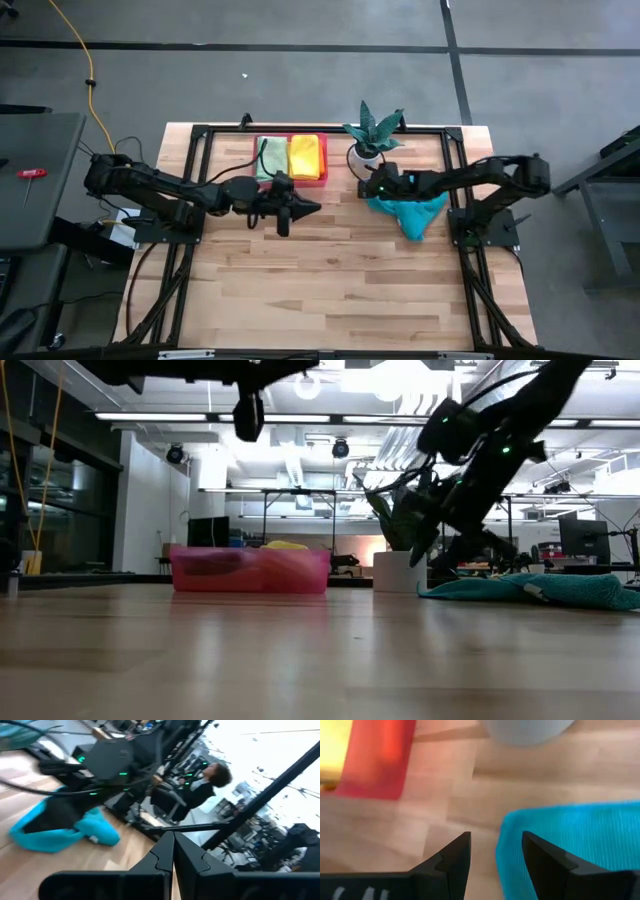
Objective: Fold microfiber towels
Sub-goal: Fold the blue microfiber towel
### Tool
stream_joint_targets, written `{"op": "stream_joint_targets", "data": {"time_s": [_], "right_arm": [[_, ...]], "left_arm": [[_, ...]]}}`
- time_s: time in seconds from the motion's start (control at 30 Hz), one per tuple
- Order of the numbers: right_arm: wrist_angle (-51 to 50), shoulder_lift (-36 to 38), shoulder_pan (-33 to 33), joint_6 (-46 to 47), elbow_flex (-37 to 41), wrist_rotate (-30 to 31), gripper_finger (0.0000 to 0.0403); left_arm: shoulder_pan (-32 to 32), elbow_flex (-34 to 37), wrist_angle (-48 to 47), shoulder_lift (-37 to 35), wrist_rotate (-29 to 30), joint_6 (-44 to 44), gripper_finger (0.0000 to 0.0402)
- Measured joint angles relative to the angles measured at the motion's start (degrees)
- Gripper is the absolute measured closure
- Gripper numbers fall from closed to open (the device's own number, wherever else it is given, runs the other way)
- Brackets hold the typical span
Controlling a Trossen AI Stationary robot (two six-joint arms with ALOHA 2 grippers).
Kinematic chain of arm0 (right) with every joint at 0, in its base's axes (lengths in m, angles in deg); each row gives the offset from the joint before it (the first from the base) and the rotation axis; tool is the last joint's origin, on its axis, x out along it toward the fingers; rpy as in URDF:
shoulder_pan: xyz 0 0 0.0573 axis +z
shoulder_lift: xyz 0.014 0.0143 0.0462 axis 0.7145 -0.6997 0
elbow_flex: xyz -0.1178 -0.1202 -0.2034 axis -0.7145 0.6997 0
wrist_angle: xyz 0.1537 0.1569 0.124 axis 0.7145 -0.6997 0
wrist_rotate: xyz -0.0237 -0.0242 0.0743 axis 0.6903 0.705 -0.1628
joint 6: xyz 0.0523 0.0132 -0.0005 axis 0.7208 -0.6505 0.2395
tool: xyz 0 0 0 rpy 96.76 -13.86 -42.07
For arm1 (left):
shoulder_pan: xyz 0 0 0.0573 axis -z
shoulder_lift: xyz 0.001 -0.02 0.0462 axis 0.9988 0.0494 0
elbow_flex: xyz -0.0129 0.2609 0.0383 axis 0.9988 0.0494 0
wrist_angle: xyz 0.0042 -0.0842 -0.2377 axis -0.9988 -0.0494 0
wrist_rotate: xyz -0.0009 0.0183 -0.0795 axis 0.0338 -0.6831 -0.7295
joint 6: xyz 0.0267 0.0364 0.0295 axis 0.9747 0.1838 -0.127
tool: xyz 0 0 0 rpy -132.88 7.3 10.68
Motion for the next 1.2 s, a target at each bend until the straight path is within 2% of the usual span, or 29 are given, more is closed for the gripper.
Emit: {"op": "stream_joint_targets", "data": {"time_s": [0.2, 0.37, 0.57, 0.93, 1.03, 1.2], "right_arm": [[-1.4, -6.9, -2.1, -2.7, -5.5, -0.5, 0.0233], [-7.9, -11.0, -2.6, -4.0, -10.0, -1.3, 0.0233], [-12.5, -11.5, -2.6, -5.4, -12.9, -1.0, 0.0233], [-13.3, -13.1, -3.0, -2.5, -13.1, -2.1, 0.0236], [-12.9, -13.4, -3.0, -2.4, -13.2, -2.8, 0.0254], [-12.2, -13.6, -3.0, -1.6, -13.2, -2.8, 0.0321]], "left_arm": [[0.2, 0.0, 1.5, -0.7, -0.7, 0.2, 0.0402], [0.2, 0.0, 1.4, -0.9, -0.6, 0.2, 0.0402], [0.2, 0.0, 0.7, -0.9, -0.6, 0.3, 0.0402], [0.0, 0.0, -0.1, -0.9, -0.6, 0.4, 0.0402], [0.0, 0.0, -1.2, -0.9, -0.6, 0.4, 0.0402], [0.0, 0.0, -2.9, -0.9, -0.4, 0.4, 0.0402]]}}
